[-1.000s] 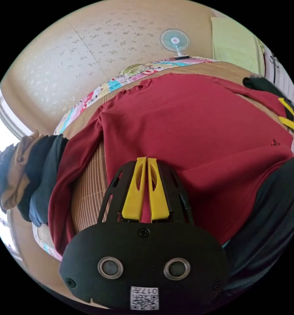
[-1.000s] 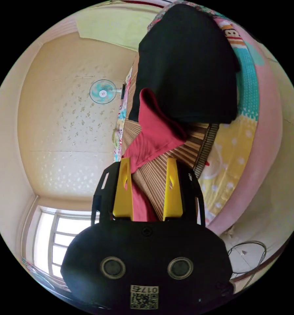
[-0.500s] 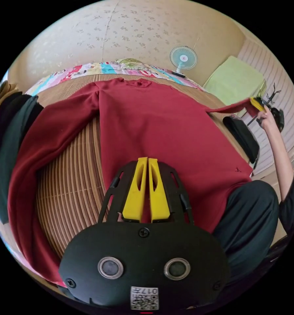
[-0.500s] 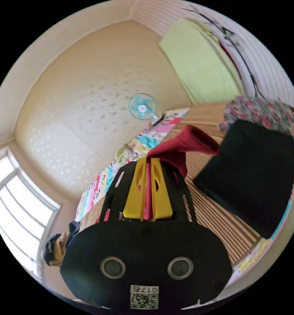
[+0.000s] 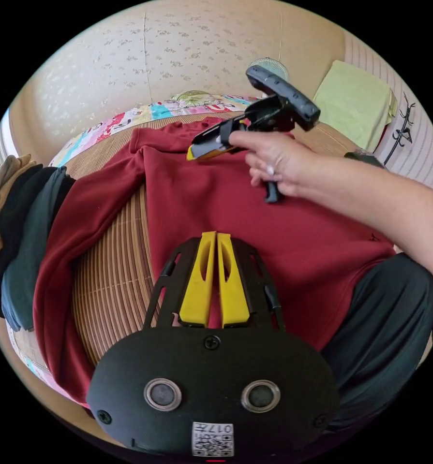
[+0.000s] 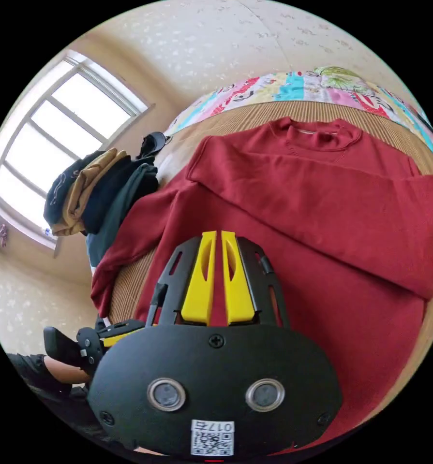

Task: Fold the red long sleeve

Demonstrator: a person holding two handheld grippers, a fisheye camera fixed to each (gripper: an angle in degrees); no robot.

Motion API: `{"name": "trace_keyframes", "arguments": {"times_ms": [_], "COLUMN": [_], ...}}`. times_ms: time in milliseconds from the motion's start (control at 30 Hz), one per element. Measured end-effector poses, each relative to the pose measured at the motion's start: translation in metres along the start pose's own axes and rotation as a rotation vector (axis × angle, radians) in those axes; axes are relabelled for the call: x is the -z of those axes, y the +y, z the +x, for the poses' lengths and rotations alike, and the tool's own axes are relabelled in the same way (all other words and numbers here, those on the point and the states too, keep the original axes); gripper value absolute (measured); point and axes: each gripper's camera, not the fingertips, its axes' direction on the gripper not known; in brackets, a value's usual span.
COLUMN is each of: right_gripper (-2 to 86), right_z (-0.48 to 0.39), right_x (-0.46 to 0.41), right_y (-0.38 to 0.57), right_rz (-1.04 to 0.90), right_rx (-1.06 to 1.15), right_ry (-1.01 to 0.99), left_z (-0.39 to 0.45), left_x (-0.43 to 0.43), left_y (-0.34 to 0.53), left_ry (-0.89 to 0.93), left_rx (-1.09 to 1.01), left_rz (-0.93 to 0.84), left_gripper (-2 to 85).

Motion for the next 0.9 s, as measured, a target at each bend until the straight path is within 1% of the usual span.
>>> {"name": "trace_keyframes", "arguments": {"times_ms": [33,67,133,167,233,267,333,367,400,433,467,533,600,667,700,733,767,833,867,900], "right_gripper": [6.3,6.4,6.7,6.8,7.3,7.4,7.1,6.7,6.0,4.0,3.1,1.6,1.0,0.7,0.5,0.4,0.4,0.3,0.3,0.3], "right_z": [0.0,-0.001,-0.007,-0.005,0.009,0.015,0.045,0.048,0.047,0.049,0.054,0.077,0.088,0.092,0.096,0.1,0.101,0.102,0.102,0.102], "right_x": [0.012,0.019,0.046,0.049,0.042,0.036,0.003,-0.001,0.002,0.004,0.002,-0.013,-0.017,-0.019,-0.022,-0.023,-0.024,-0.031,-0.033,-0.036], "right_y": [0.001,0.006,0.044,0.057,0.119,0.135,0.196,0.205,0.219,0.227,0.227,0.222,0.226,0.233,0.236,0.24,0.242,0.247,0.248,0.25], "right_rz": [0.011,0.036,0.132,0.149,0.18,0.177,0.119,0.117,0.164,0.218,0.222,0.152,0.154,0.172,0.172,0.179,0.182,0.18,0.18,0.181], "right_rx": [-0.007,0.01,0.08,0.082,0.054,0.036,-0.033,-0.023,-0.015,-0.055,-0.085,-0.157,-0.178,-0.175,-0.179,-0.182,-0.182,-0.174,-0.17,-0.164], "right_ry": [0.068,0.094,0.236,0.285,0.474,0.524,0.69,0.684,0.66,0.67,0.677,0.628,0.583,0.556,0.541,0.529,0.526,0.54,0.547,0.563], "left_z": [0.0,-0.001,-0.006,-0.009,-0.017,-0.019,-0.023,-0.023,-0.022,-0.021,-0.021,-0.02,-0.024,-0.04,-0.061,-0.088,-0.103,-0.176,-0.195,-0.232], "left_x": [0.004,0.007,0.017,0.019,0.03,0.033,0.046,0.049,0.056,0.062,0.065,0.08,0.097,0.12,0.141,0.166,0.179,0.225,0.234,0.251], "left_y": [-0.002,-0.003,-0.006,-0.007,-0.01,-0.01,-0.013,-0.014,-0.016,-0.018,-0.019,-0.024,-0.025,-0.023,-0.018,-0.007,0.0,0.044,0.059,0.093], "left_ry": [-0.011,-0.017,-0.021,-0.018,-0.011,-0.012,-0.033,-0.043,-0.071,-0.103,-0.119,-0.189,-0.239,-0.294,-0.292,-0.241,-0.205,-0.012,0.044,0.159], "left_rx": [-0.005,-0.007,-0.007,-0.006,-0.003,-0.003,-0.012,-0.016,-0.028,-0.04,-0.046,-0.066,-0.056,0.046,0.156,0.279,0.349,0.664,0.753,0.917], "left_rz": [-0.001,-0.001,0.0,0.0,0.004,0.004,0.007,0.007,0.007,0.004,0.002,-0.008,-0.001,0.013,0.038,0.077,0.097,0.179,0.21,0.294], "left_gripper": [-1.0,-1.0,-1.0,-1.0,-1.0,-1.0,-1.0,-1.0,-1.0,-0.9,-0.9,-0.6,0.1,1.0,1.8,2.9,3.7,7.2,8.3,10.3]}}
